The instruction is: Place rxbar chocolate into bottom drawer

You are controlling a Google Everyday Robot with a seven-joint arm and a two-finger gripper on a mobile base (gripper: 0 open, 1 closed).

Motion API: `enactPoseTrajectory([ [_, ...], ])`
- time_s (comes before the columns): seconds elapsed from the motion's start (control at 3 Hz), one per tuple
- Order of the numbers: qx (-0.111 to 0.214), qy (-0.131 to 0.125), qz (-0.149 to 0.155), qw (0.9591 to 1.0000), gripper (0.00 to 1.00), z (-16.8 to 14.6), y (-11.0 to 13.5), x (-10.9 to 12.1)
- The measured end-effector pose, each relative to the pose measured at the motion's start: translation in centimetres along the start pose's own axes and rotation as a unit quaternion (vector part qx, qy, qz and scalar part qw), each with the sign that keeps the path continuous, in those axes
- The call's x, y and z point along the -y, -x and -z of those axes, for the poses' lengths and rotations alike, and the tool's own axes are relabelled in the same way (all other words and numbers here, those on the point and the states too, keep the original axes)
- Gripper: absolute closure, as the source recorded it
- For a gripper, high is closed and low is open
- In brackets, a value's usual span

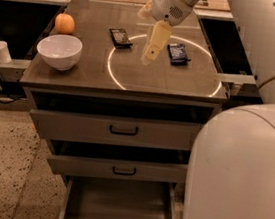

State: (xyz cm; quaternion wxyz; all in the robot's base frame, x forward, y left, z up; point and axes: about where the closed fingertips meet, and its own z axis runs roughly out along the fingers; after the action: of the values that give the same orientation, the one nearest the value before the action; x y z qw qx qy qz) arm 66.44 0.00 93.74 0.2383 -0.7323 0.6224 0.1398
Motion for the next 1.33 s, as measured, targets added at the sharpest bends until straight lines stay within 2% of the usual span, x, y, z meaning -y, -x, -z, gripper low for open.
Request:
enactPoseTrajectory([
  [0.33,0.005,-0.023,0.002,0.9997,0.0,1.3,0.3,0.9],
  [0.67,0.008,-0.025,0.002,0.9997,0.0,0.9,0.5,1.2],
  [1.0,0.029,-0.027,0.004,0.9992,0.0,-1.4,0.7,3.4],
  [1.33,0.058,-0.039,0.009,0.9975,0.0,-6.0,1.4,7.9],
])
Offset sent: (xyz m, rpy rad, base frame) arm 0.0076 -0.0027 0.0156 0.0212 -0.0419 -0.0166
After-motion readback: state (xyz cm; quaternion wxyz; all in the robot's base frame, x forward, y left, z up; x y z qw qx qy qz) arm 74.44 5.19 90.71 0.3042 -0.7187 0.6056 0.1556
